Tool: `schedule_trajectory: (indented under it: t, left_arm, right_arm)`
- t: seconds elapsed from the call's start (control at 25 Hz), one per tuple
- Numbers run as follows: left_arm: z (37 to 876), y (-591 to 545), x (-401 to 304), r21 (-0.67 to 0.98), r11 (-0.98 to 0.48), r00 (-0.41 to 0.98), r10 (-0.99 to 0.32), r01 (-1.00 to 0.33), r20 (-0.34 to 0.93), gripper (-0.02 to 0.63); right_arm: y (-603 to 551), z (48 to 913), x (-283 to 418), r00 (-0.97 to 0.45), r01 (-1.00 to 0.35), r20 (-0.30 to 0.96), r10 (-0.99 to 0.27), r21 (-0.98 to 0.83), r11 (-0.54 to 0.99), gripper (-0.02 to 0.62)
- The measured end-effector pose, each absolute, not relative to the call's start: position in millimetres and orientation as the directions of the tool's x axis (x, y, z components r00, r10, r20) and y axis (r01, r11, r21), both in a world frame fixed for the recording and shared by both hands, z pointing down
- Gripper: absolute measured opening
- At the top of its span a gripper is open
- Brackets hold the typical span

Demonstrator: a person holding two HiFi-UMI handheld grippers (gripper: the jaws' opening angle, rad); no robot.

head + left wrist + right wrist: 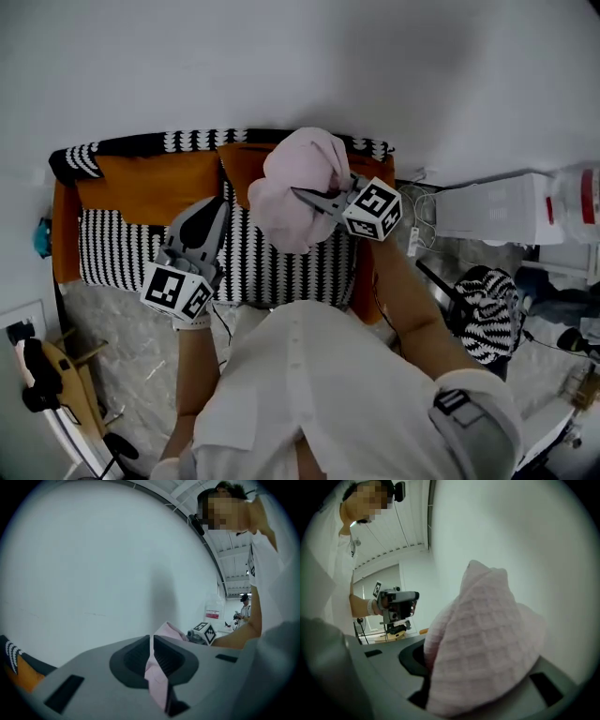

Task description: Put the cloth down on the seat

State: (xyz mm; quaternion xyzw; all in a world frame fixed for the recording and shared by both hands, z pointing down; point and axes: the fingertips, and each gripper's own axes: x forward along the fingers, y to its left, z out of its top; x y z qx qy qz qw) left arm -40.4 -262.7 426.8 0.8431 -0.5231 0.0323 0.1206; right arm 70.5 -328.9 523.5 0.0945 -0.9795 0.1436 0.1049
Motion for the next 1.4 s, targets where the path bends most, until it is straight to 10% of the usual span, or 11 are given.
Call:
schedule_trajectory:
  t: [1.04,1.4]
  left_arm:
    - [470.2,-332.8,37.0,0.216,-0.56,0.599,-0.765,-0.8,0.235,0.04]
    - [462.9,-325.9,41.0,0.203,-0.564,0.598,-0.77,-0.801,0.221,0.04]
  right_arm:
    - [-468.1,669.7,233.4,-0.632,-0.644,0.736,-0.244,-0.322,0.694,0.299]
    - [-470.8,629.0,268.7,-0.583,-0.715,0.717,-0.382,-0.229,0.661,0.341]
